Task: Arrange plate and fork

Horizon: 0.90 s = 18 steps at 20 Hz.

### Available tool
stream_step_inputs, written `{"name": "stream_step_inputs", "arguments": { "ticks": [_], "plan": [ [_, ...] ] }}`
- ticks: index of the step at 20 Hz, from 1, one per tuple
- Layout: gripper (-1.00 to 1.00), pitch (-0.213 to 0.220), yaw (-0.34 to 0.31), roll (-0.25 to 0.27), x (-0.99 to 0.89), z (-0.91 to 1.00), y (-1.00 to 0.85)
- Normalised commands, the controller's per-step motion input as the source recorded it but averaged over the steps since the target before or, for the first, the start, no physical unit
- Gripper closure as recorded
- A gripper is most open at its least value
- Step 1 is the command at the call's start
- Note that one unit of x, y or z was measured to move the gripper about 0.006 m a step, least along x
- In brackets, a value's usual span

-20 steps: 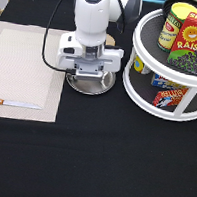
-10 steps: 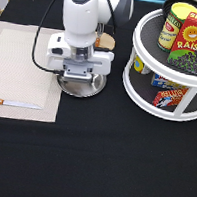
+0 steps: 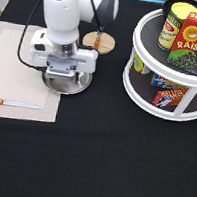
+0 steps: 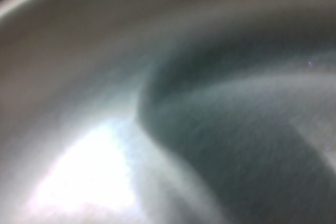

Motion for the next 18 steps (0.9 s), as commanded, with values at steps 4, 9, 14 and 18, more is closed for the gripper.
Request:
{"name": "stream_step_inputs", "arguments": {
  "ticks": [4, 9, 14, 18],
  "plan": [
    [-1.0, 0.061, 0.0, 0.087, 0.2, 0.0, -1.0],
    [-1.0, 0.065, 0.0, 0.086, 0.19, -0.01, -1.0],
    [-1.0, 0.067, 0.0, 0.081, 0.16, -0.01, -1.0],
    [-1.0, 0.066, 0.0, 0.073, 0.06, -0.02, -1.0]
  ]
}}
